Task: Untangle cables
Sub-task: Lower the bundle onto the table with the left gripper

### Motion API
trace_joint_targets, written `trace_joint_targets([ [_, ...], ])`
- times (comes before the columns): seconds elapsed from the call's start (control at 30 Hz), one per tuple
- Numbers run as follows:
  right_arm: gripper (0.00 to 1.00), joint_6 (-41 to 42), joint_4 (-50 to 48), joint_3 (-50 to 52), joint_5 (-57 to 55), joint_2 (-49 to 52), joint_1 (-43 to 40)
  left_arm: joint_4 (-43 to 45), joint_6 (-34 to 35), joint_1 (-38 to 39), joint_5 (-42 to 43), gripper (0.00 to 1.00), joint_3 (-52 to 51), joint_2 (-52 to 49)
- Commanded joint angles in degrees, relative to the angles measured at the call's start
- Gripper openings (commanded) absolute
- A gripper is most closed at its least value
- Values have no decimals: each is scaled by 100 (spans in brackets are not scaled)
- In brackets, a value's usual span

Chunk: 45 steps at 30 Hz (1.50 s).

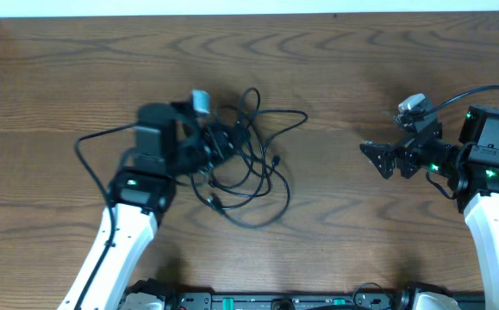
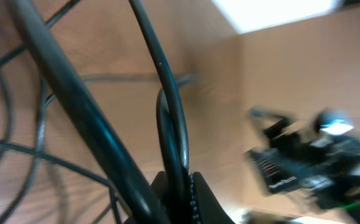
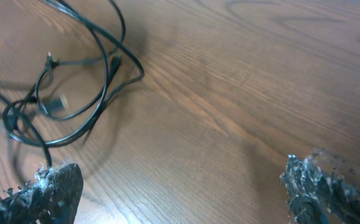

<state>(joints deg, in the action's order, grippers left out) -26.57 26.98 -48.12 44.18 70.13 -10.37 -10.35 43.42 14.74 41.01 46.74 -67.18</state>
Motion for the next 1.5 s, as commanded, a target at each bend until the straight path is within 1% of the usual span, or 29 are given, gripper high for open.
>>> trace_joint_targets([
  [0.0,99,0,-20,13,118,28,-42,-450,-1478,540,-1331,8,310,28],
  [0.07,99,85,-20,15,116,28,-42,-715,-1882,765,-1585,9,407,28],
  [0.13,99,85,-17,15,118,28,-42,-909,-2181,920,-1602,9,487,31],
  [0.2,99,103,-17,15,118,28,-42,-1073,-2452,1073,-1600,13,527,31],
  [0.27,99,138,-15,15,118,28,-42,-1222,-2752,1213,-1604,42,527,28],
  [0.3,99,149,-15,15,118,28,-42,-1331,-2920,1290,-1628,79,525,22],
  [0.33,99,151,-9,15,118,28,-42,-1408,-3029,1340,-1668,95,525,20],
  [0.53,99,278,57,15,118,28,-42,-1930,-3088,1379,-2476,96,525,22],
  [0.7,99,323,101,15,120,28,-42,-2175,-3091,1379,-2684,98,525,28],
  [0.83,99,647,98,15,125,28,-39,-2643,-3086,1379,-3379,99,525,33],
  [0.9,99,966,98,15,144,28,-17,-2955,-2986,1377,-3803,99,525,33],
  [1.0,99,1469,105,20,144,33,39,-3364,-2535,1281,-4218,100,525,37],
  [1.1,99,1829,85,22,142,39,181,-3617,-2509,1086,-4212,100,525,61],
  [1.2,99,2118,92,24,140,39,402,-3644,-2509,911,-4210,100,525,109],
  [1.3,99,2649,87,24,48,39,684,-3654,-2511,761,-4212,100,525,181],
  [1.33,98,2887,90,24,-55,39,785,-3659,-2511,721,-4214,100,525,197],
  [1.47,98,4544,181,35,-1012,39,1191,-3617,-2511,619,-4212,100,525,199],
])
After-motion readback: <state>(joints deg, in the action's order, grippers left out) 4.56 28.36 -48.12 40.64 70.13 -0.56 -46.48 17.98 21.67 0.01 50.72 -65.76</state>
